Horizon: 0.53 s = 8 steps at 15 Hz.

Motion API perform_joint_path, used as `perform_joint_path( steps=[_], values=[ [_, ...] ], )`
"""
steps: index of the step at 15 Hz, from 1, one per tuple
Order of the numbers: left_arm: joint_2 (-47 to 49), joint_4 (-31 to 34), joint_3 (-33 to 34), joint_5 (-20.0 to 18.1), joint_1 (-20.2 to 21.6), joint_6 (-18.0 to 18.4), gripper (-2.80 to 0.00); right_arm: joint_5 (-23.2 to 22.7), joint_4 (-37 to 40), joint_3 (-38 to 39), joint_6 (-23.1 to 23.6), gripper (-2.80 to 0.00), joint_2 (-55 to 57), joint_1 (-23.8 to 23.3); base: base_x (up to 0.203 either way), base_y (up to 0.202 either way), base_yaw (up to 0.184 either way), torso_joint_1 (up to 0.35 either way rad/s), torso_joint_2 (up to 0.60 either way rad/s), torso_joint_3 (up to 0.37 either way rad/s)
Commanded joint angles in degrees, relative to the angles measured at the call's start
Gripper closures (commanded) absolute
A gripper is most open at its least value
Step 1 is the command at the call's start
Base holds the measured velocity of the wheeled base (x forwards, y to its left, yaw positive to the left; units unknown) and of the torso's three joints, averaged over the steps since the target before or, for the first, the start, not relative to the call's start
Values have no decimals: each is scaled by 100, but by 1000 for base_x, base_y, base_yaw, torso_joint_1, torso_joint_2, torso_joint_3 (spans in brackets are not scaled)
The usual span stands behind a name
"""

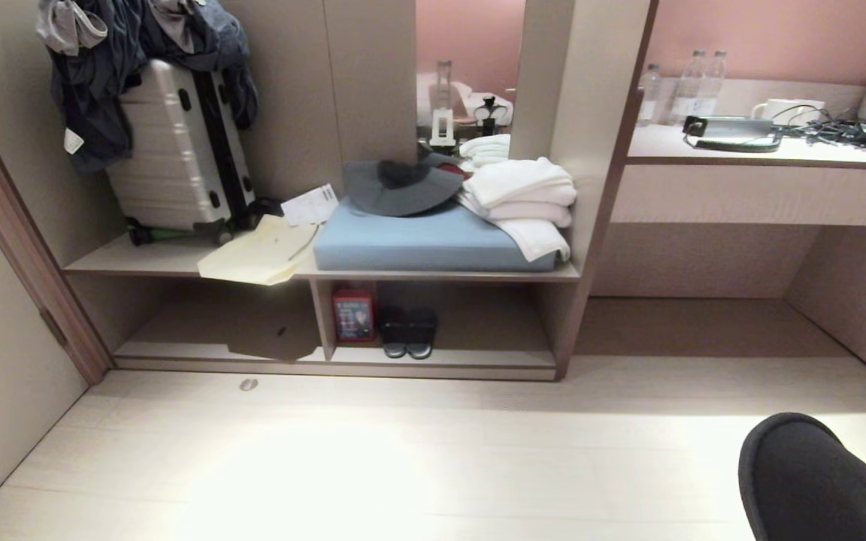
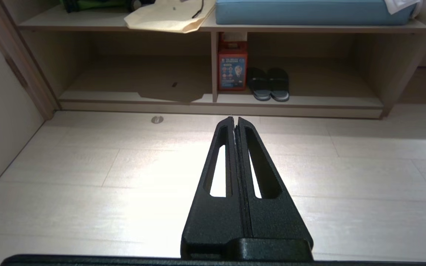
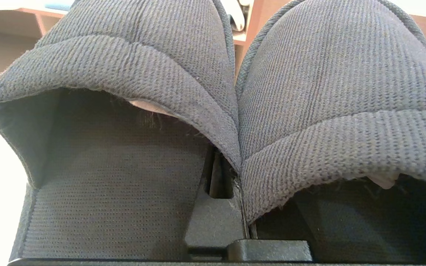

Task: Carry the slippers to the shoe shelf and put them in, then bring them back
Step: Place the slippers on the floor

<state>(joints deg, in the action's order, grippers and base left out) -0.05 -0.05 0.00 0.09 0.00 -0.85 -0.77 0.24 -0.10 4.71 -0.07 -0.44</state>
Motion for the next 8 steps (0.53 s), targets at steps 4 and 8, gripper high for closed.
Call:
perform_joint_path(
  steps=[4,8],
  values=[
    [2,-4,9,0,0,28,0,-8,-7,1,19,0,7,0,-182,0,1,0,3,4],
    [-1,-4,1,-5,6,33,0,-2,-7,1,22,0,7,0,-17,0,0,0,1,0]
  ],
)
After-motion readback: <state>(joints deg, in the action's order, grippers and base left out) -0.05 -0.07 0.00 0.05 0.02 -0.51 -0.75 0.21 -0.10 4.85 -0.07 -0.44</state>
